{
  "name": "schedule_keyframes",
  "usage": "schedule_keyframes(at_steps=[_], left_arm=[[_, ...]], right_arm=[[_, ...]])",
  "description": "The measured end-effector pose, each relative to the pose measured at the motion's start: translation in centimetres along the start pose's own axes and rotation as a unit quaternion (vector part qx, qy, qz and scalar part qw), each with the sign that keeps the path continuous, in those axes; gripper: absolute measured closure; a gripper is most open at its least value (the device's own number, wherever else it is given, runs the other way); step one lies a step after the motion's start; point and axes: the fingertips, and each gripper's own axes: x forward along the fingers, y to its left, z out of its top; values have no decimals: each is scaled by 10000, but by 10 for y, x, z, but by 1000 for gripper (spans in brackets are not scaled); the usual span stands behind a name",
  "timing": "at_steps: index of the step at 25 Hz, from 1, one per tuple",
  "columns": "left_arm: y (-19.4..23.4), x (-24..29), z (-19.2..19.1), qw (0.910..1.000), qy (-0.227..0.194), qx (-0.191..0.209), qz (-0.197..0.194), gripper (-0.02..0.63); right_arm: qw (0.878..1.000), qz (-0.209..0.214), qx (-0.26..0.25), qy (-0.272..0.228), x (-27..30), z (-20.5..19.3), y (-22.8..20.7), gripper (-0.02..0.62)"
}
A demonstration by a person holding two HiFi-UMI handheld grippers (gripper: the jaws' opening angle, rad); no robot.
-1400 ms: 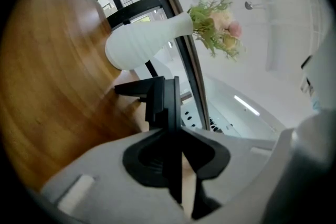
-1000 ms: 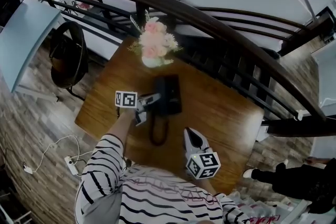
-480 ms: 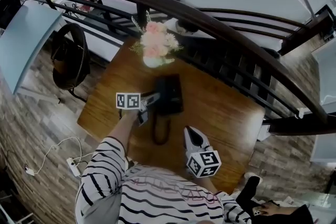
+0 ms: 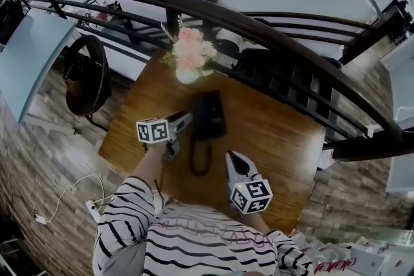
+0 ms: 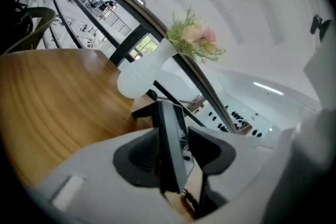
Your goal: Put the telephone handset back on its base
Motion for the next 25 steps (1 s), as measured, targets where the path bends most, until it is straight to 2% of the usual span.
schedule_keyframes(at_steps=[9,17,25], left_arm=[[-42,-43,9,9974,-402,588,-53,451],[-87,-97,3,9920,-510,1116,-286,602],[-110,-146,-10,9882,-569,1401,-260,603]], right_arm=[[9997,-47,-74,-210,-9,2,20,595],[9993,8,-156,-331,-14,3,56,595],[9989,-42,-191,-427,-21,-4,81,595]])
